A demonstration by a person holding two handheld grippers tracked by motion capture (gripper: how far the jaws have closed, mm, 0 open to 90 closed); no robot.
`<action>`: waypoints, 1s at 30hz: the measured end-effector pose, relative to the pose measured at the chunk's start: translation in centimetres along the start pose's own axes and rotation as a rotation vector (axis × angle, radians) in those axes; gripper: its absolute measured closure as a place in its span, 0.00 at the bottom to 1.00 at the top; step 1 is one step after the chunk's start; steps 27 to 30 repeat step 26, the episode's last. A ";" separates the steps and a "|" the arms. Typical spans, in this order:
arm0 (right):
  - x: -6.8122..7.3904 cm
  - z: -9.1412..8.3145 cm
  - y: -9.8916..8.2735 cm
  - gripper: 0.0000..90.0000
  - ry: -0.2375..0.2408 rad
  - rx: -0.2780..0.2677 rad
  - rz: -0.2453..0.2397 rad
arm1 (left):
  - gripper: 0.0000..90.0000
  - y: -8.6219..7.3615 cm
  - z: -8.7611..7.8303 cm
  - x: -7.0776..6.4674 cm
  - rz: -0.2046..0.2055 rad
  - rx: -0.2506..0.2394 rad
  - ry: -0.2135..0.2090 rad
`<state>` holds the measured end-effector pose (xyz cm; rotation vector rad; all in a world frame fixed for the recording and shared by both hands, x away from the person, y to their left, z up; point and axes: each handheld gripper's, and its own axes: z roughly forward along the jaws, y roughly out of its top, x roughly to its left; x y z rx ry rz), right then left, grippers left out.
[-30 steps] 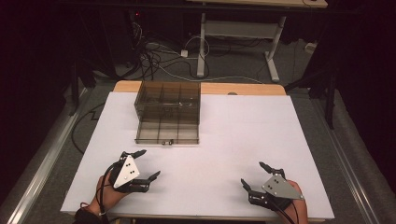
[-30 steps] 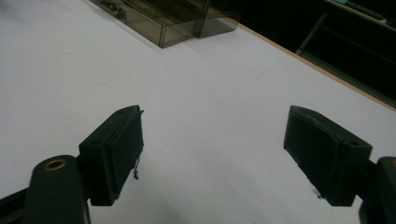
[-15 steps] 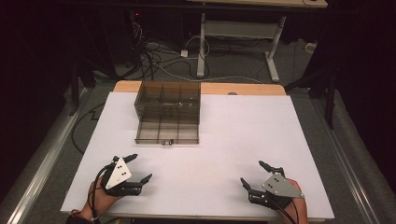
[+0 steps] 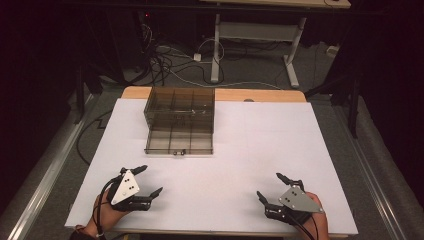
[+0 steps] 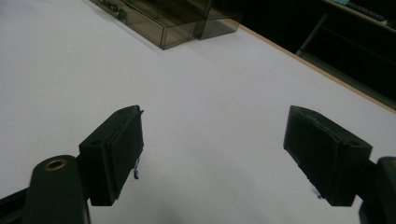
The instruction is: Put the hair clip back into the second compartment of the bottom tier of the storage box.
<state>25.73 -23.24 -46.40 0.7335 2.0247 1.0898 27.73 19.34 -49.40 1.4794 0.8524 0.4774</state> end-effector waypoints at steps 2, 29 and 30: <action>0.0 -0.1 0.0 0.22 -0.003 -0.003 0.002 | 0.17 0.0 0.0 -0.1 0.001 0.002 -0.005; -0.3 0.0 -0.3 0.22 0.009 -0.002 0.011 | 0.17 0.0 0.7 -0.1 0.021 0.020 0.002; -0.3 0.0 -0.3 0.22 0.009 -0.002 0.011 | 0.17 0.0 0.7 -0.1 0.021 0.020 0.002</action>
